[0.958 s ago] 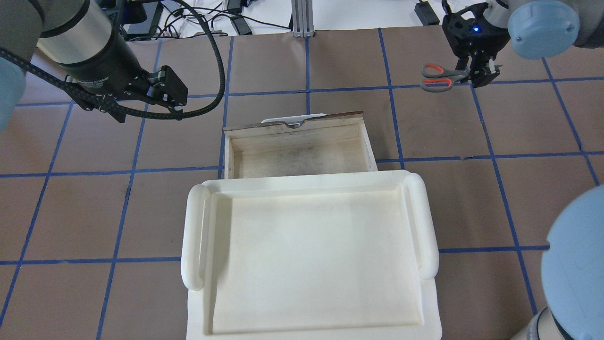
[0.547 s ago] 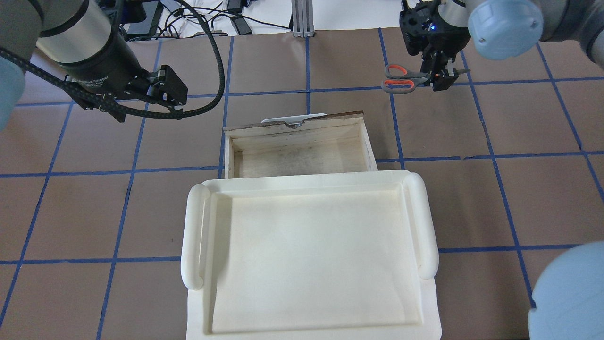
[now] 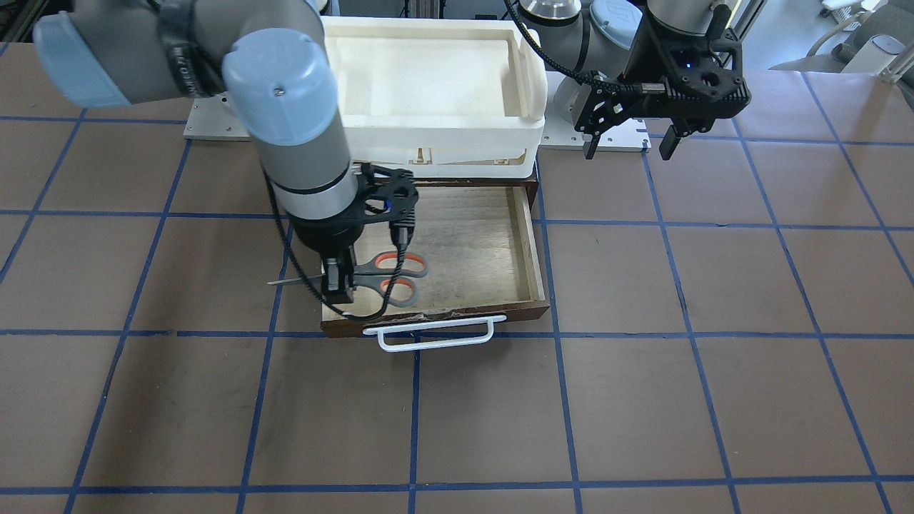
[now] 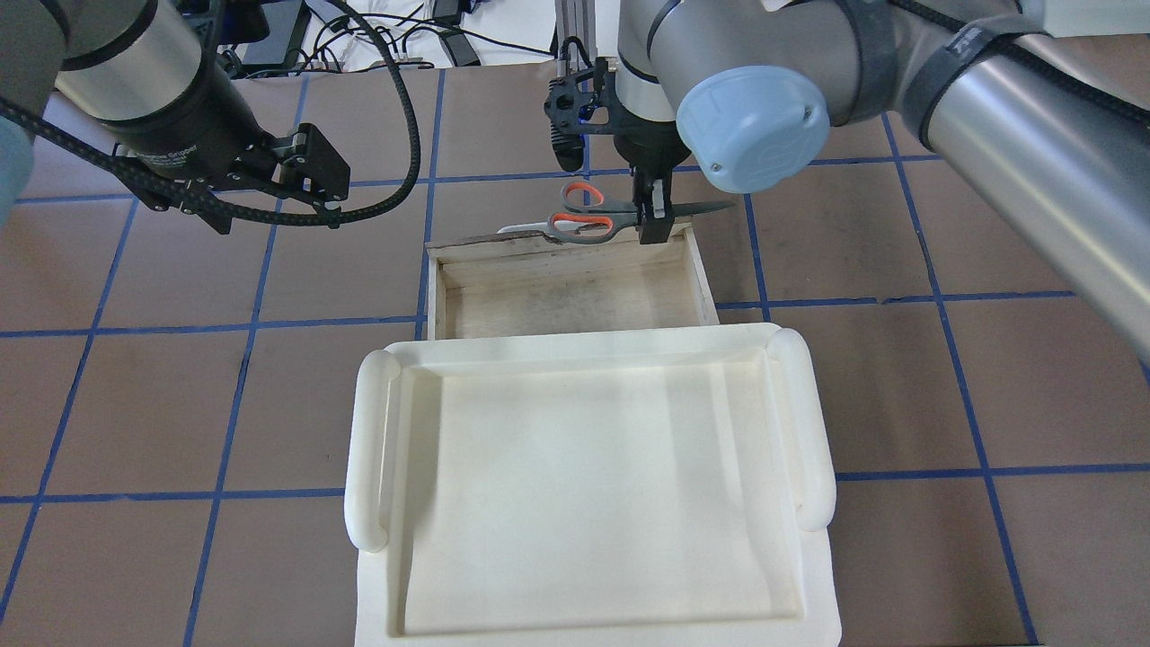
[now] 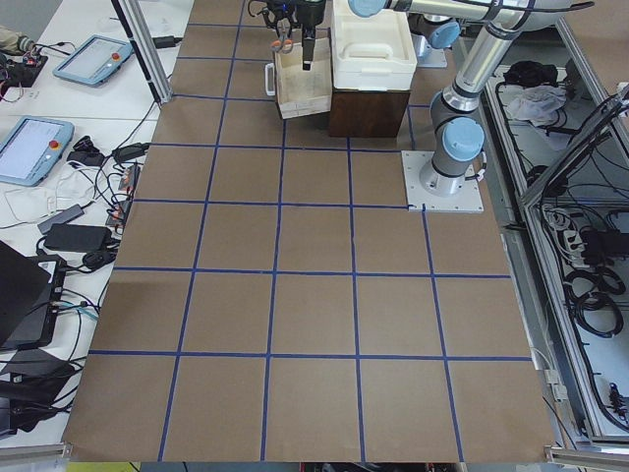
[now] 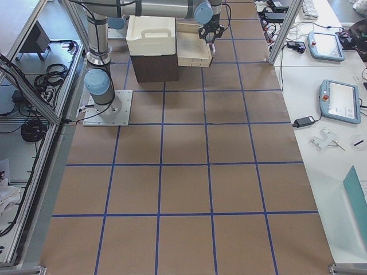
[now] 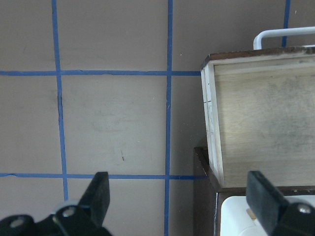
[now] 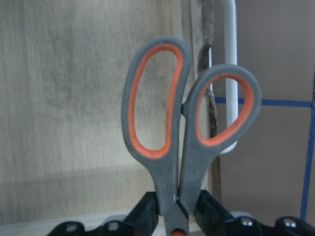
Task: Put scissors in drawer and close it
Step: 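Carry the scissors with the right gripper over the open drawer, then lower the scissors into the drawer and open the right gripper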
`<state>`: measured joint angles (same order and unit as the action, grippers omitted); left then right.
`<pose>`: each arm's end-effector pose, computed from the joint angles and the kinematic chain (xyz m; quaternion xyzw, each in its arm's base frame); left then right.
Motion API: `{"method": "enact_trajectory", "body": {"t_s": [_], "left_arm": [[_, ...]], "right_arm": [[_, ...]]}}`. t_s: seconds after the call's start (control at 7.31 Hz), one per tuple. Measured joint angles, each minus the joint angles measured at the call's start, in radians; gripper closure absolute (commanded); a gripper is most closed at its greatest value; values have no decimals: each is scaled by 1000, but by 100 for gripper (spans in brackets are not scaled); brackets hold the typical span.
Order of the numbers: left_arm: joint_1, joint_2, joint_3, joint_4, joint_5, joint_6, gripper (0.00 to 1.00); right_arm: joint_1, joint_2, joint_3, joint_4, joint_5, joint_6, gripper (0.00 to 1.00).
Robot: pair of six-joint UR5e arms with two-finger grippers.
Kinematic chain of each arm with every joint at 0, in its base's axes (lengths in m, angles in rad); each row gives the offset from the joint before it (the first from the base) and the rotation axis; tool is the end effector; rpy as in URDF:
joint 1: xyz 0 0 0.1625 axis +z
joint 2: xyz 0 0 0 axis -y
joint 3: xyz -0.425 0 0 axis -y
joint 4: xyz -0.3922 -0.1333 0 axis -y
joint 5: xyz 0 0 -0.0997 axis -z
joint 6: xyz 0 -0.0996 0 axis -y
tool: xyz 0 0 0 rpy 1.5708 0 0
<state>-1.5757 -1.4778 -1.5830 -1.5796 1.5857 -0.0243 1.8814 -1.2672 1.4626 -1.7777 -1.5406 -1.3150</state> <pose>-0.1341 -0.4574 0.5252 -0.0100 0.9993 -0.0361 0.0069 0.3170 -0.5417 0.3935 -0.7262 0.6873 -0.0123 0.0105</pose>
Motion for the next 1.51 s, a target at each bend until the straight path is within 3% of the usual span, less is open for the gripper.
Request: {"method": "enact_trajectory", "body": {"t_s": [0.68,0.82,0.96,1.09,1.51], "left_arm": [[-7,-5,-1,0,-2,0,0],[-8,-8,0,1,-3,0,0],[-8,-10,0,1,-4,0,0],[-6,-11,0,1,-4,0,0],[-5,-14,0,3,-5,0,0]], "right_arm": [[108,27,49,-12,7,120,99],[114,32,51,-12,7,125,90],[118,39,54,-12,7,127,72],[119,44,58,-12,7,127,45],[120,46,64,-15,7,146,20]]}}
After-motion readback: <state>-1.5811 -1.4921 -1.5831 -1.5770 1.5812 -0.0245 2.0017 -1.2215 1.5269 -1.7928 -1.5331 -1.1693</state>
